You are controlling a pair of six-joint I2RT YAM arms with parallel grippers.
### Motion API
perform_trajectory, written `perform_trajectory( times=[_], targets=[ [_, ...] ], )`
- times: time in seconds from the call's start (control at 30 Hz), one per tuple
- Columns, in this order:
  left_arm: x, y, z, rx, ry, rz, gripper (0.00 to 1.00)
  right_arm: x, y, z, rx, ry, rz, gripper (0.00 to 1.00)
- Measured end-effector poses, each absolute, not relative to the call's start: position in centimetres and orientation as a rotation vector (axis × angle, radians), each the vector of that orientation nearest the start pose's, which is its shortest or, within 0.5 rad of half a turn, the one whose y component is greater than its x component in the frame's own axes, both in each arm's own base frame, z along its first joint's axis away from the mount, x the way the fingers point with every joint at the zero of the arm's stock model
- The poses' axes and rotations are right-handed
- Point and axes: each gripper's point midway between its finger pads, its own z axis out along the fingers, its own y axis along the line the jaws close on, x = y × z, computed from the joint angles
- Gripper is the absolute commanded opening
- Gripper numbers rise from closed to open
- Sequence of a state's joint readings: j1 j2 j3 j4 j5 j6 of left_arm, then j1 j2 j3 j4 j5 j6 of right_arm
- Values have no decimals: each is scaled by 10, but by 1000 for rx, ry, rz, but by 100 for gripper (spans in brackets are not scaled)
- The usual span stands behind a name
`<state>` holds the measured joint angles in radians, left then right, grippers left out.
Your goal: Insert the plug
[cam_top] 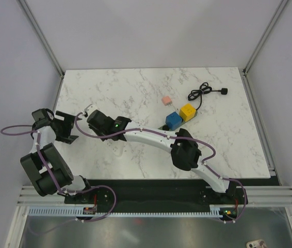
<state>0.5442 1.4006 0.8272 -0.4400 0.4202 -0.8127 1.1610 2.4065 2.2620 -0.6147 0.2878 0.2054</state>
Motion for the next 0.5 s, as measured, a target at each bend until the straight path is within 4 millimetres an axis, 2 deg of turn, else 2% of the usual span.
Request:
perform_trajectory(
  times=[0.5],
  targets=[
    [312,76,85,-1509,2104,-639,99,277,544,102,-973,2169,356,0]
  ],
)
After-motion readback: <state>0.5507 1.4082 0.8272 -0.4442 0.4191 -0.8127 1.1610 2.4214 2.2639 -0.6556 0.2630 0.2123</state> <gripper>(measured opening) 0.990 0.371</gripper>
